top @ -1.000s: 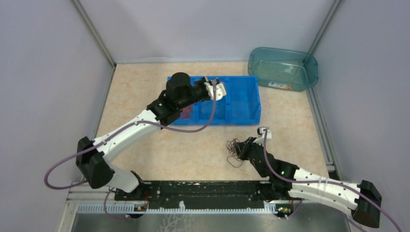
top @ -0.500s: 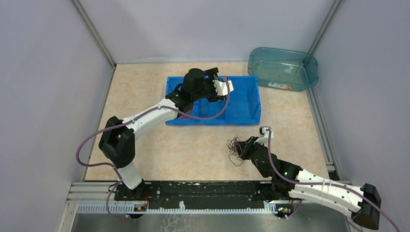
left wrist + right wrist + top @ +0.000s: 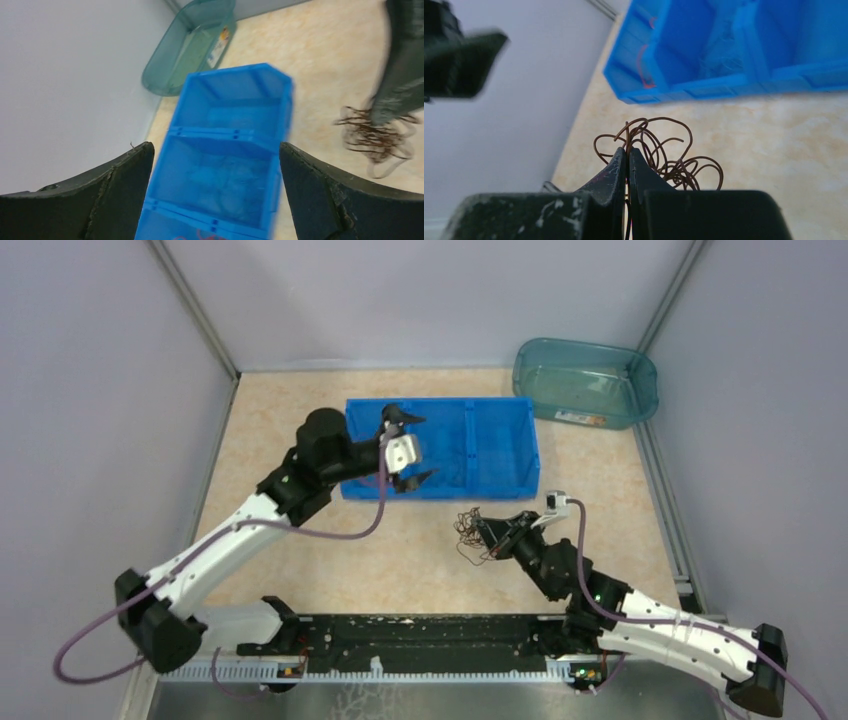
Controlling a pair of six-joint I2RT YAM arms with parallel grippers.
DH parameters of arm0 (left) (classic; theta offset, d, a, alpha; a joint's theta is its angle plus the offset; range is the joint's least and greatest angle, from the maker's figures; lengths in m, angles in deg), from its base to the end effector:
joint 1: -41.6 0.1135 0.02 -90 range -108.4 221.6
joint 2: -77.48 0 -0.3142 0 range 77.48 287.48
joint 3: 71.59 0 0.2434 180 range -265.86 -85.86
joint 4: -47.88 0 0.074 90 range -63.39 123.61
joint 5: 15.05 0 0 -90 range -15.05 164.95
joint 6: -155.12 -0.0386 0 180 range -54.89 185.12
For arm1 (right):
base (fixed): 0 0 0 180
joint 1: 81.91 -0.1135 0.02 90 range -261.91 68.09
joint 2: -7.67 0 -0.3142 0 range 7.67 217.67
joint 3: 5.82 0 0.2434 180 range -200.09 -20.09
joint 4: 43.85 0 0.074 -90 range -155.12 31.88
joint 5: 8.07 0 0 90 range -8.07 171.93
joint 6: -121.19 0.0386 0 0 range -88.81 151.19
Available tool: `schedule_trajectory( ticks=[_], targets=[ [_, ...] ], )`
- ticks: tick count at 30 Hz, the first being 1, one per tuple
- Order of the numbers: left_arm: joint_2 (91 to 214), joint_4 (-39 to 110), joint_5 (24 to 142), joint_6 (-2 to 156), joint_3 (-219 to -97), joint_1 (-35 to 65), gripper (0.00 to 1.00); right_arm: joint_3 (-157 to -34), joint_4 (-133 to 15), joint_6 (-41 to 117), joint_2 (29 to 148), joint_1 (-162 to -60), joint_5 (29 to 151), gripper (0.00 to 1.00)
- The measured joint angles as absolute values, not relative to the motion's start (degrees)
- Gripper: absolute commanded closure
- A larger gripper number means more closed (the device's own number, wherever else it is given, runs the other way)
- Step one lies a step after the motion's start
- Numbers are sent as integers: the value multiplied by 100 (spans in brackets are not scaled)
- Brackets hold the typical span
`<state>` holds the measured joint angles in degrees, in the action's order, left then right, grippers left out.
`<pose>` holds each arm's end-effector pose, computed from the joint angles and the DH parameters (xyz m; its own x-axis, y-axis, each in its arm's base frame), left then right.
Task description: Untangle the cables
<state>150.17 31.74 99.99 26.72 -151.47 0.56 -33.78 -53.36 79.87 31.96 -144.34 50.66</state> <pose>0.1972 -0.1933 0.4270 0.4734 0.3340 -0.8151 0.7862 0.2570 0.5620 0.0562 0.0643 0.2474 -0.4206 0.5813 -0.6965 -0.3071 0.6312 0.7123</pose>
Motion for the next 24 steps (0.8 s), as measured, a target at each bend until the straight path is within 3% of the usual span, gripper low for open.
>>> schedule_trajectory(
  ticks=[4,8,18,24],
  targets=[
    [14018,3148,10493,3372,-14185,46,0,-3481,-4491,8053,3233,-14434,5322,100],
    [13773,3089,10718,4274,-13549,46,1,-3577,-3584,8094,3498,-14434,5504,100],
    [13762,3331,11470,6569,-13365,48,2,-4182,-1728,7917,4573,-14434,5823,100],
    [13747,3493,11595,7501,-13155,89,8,-4202,-1146,7874,4853,-14434,5910,100]
  ],
)
